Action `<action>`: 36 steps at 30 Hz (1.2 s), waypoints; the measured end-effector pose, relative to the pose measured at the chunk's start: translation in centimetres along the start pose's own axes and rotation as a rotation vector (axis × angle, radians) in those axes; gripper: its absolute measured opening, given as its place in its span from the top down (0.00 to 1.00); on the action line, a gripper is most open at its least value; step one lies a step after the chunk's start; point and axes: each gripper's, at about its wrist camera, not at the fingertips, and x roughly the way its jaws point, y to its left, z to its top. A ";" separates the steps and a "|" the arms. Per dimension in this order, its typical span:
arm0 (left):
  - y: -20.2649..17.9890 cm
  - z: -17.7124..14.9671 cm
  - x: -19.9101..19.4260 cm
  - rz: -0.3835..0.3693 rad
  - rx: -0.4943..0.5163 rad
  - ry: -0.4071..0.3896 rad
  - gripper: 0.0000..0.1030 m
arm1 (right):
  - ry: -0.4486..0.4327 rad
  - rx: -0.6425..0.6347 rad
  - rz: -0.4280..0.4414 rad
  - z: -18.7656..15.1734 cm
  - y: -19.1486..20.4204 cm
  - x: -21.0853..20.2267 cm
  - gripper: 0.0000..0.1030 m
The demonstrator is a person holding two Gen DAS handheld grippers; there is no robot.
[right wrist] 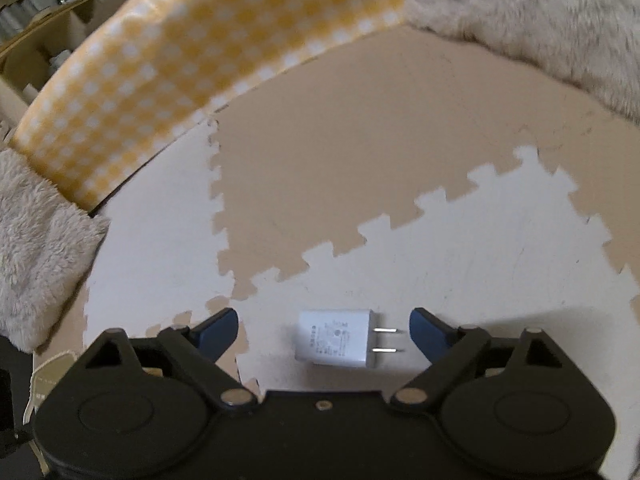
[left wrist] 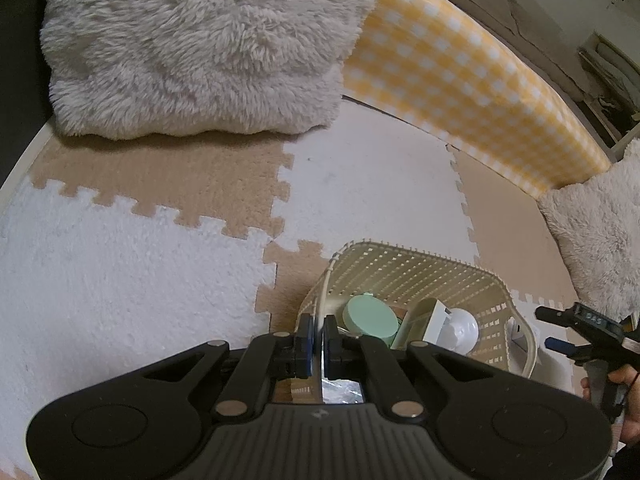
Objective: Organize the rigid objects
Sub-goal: 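Lift the right tool out and move it to the white charger plug, then close the right tool on the white USB charger plug, then carry the charger plug into the basket and open the right tool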
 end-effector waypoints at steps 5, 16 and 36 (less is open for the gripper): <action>0.0 0.0 0.0 0.001 0.007 0.000 0.96 | 0.023 -0.032 -0.028 -0.3 0.4 0.7 0.12; -0.2 0.0 0.0 0.014 0.024 -0.002 0.96 | 0.036 -0.088 -0.087 -0.8 1.4 1.8 0.22; -0.3 -0.1 0.0 0.016 0.034 -0.003 0.96 | -0.007 -0.229 -0.121 -0.8 3.2 1.0 0.37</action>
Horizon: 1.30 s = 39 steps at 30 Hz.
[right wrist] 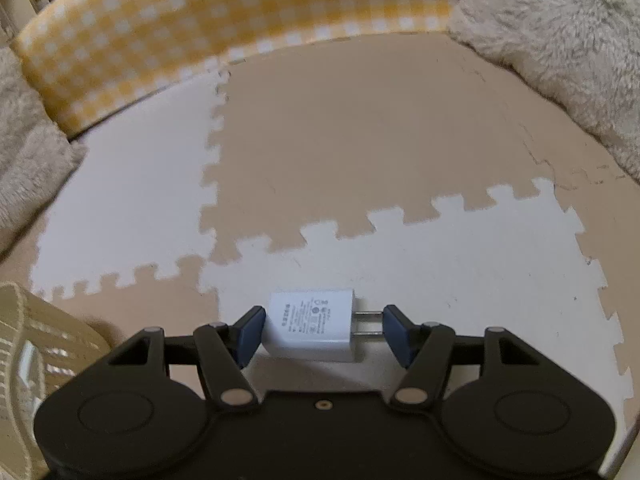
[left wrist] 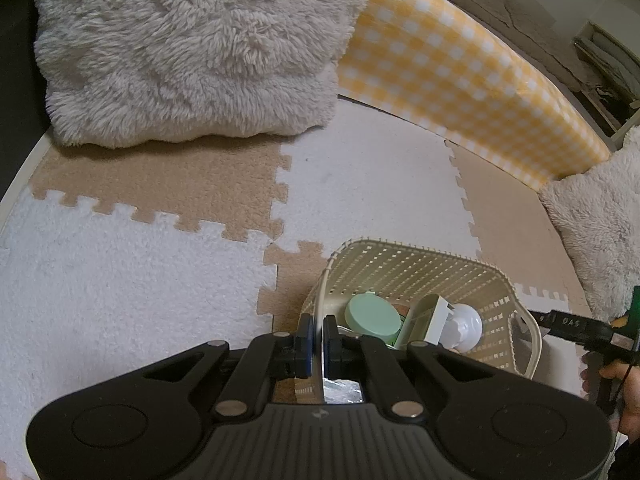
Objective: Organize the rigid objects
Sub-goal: 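Carry the charger plug into the basket and open the right tool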
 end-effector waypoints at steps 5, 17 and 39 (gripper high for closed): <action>0.0 0.0 0.0 0.000 0.000 0.000 0.96 | -0.080 0.022 0.076 0.8 0.6 -2.4 0.37; -0.1 0.1 0.0 0.002 0.005 0.000 0.96 | -0.208 -0.170 0.333 -0.5 8.0 -8.9 0.37; 0.2 0.2 -0.1 -0.014 -0.003 -0.003 0.96 | -0.022 -0.880 0.383 -6.8 25.9 -4.3 0.37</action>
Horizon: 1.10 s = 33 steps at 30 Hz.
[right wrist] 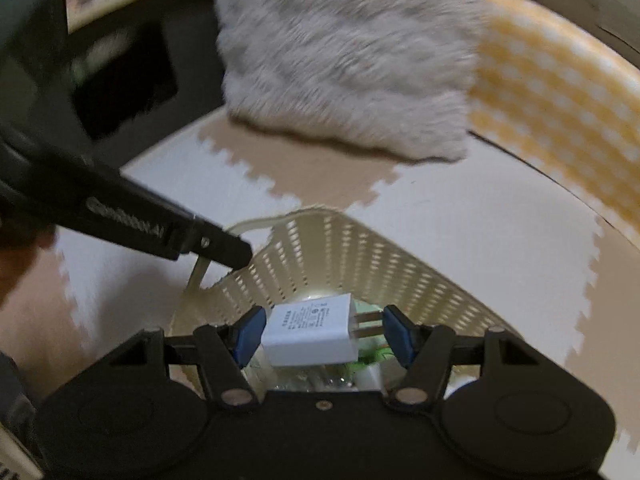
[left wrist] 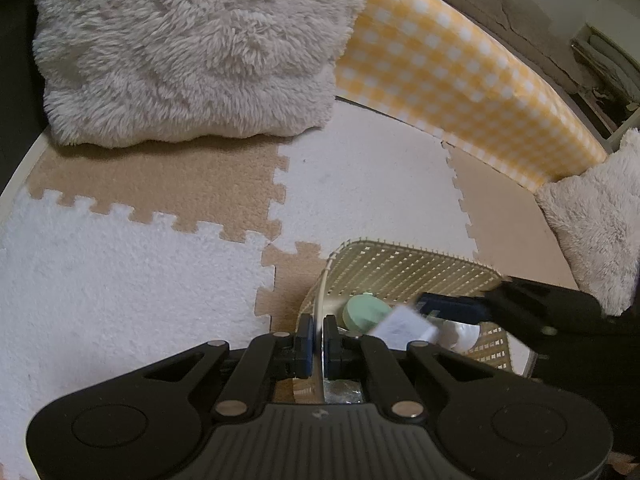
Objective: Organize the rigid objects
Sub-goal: 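Carry the charger plug into the basket and open the right tool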
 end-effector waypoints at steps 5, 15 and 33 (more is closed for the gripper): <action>0.1 0.0 0.0 -0.007 0.001 0.001 0.96 | 0.042 -0.079 0.008 1.1 0.9 2.0 0.37; 0.2 0.1 0.1 -0.013 -0.003 0.003 0.96 | 0.038 -0.133 0.038 1.7 0.6 3.8 0.35; 0.1 0.0 0.1 0.000 0.007 0.004 0.96 | -0.040 0.000 0.017 0.5 -1.1 -0.9 0.04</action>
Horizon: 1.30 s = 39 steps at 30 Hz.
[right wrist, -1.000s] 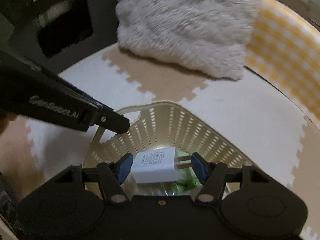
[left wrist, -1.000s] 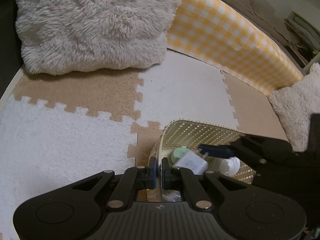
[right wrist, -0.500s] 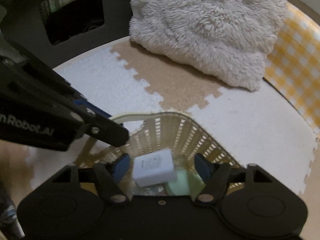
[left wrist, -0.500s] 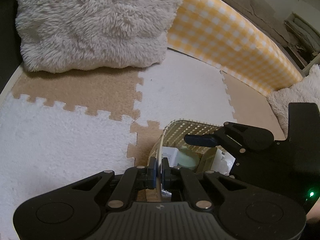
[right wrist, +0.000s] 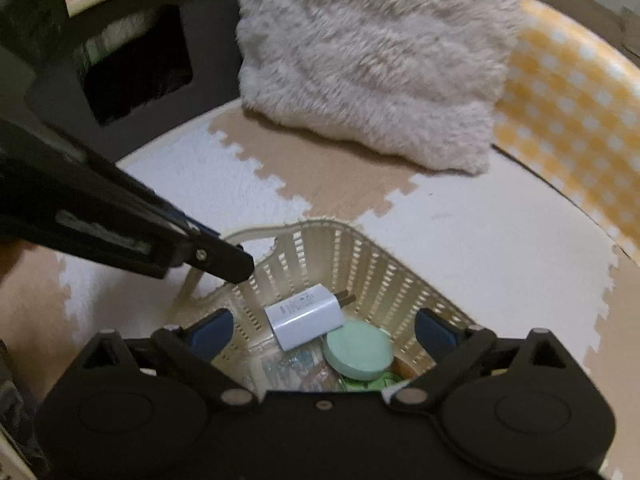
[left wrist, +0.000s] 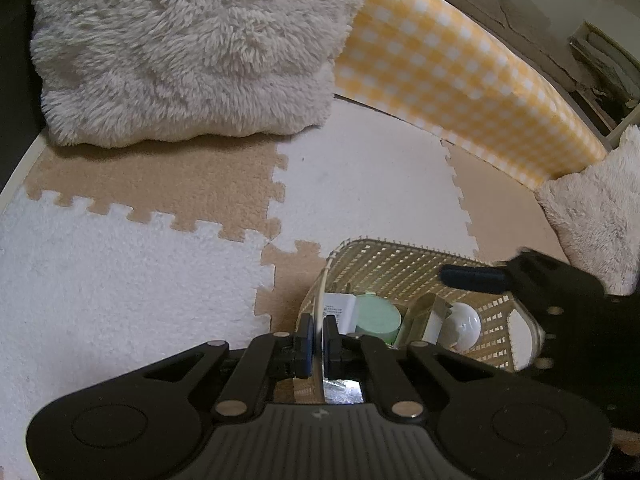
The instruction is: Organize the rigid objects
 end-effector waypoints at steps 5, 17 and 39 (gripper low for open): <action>-0.2 -0.3 -0.2 0.028 0.009 0.000 0.92 | -0.060 0.084 -0.051 -0.4 -0.6 -3.9 0.03; -3.3 -2.0 -8.5 0.109 0.102 -0.193 0.75 | -0.236 0.250 -0.151 -2.7 -0.8 -13.2 0.03; -8.1 -14.1 -23.7 0.199 0.213 -0.540 0.15 | -0.514 0.301 -0.269 -9.5 6.8 -27.0 0.00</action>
